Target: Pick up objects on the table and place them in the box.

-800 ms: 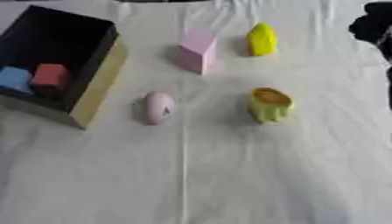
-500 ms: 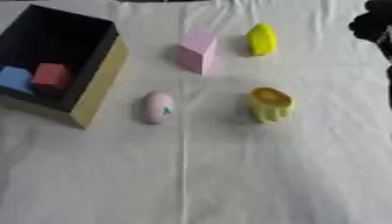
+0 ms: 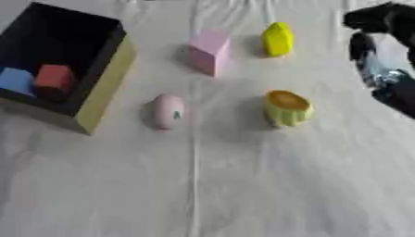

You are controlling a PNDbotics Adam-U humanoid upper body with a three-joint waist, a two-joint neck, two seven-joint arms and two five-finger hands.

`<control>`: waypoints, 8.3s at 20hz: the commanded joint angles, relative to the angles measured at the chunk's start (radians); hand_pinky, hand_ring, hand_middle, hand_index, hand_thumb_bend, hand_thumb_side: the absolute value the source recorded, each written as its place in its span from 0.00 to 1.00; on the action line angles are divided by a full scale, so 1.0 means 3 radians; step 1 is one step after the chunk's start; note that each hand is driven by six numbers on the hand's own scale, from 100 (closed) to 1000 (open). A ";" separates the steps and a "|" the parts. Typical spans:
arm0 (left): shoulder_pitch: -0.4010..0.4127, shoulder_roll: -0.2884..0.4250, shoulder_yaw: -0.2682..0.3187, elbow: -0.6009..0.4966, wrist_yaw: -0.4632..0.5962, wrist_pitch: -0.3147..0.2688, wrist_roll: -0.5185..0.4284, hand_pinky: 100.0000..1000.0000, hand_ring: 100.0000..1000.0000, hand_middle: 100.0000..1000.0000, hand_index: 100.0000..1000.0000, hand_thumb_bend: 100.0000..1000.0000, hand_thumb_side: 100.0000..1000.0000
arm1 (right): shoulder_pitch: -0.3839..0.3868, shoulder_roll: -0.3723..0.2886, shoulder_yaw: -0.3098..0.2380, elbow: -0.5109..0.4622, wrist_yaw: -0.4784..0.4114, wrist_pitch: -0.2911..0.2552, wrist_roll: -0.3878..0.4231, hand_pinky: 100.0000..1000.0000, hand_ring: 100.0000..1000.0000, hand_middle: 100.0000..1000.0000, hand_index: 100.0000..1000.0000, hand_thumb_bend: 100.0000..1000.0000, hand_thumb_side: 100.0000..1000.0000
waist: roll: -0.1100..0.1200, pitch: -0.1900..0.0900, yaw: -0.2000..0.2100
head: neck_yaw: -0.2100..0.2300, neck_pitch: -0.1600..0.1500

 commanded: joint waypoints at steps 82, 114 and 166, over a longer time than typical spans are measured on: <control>-0.0044 0.0034 -0.0085 -0.0054 0.0046 0.0075 -0.0106 0.68 0.63 0.58 0.77 0.30 0.54 | -0.0762 0.0019 0.0663 0.0731 0.0145 0.1085 0.0023 0.69 0.55 0.36 0.51 0.00 0.00 | -0.0019 -0.0001 0.0127 | -0.0047 0.0016; -0.0709 0.0426 -0.0252 -0.0054 0.0410 -0.0579 -0.0303 0.68 0.65 0.61 0.78 0.41 0.34 | -0.3061 0.1792 0.1035 0.1878 0.0949 0.0428 0.0707 0.69 0.54 0.37 0.50 0.00 0.00 | -0.0086 -0.0060 0.0859 | -0.0869 0.0004; -0.0712 0.0359 -0.0351 -0.0054 0.0570 -0.0296 -0.0571 0.68 0.65 0.61 0.78 0.37 0.41 | -0.1609 -0.0135 0.0266 0.1099 0.0400 0.1011 0.0649 0.83 0.85 0.73 0.84 0.00 0.37 | -0.0119 -0.0109 0.0607 | -0.0574 -0.0046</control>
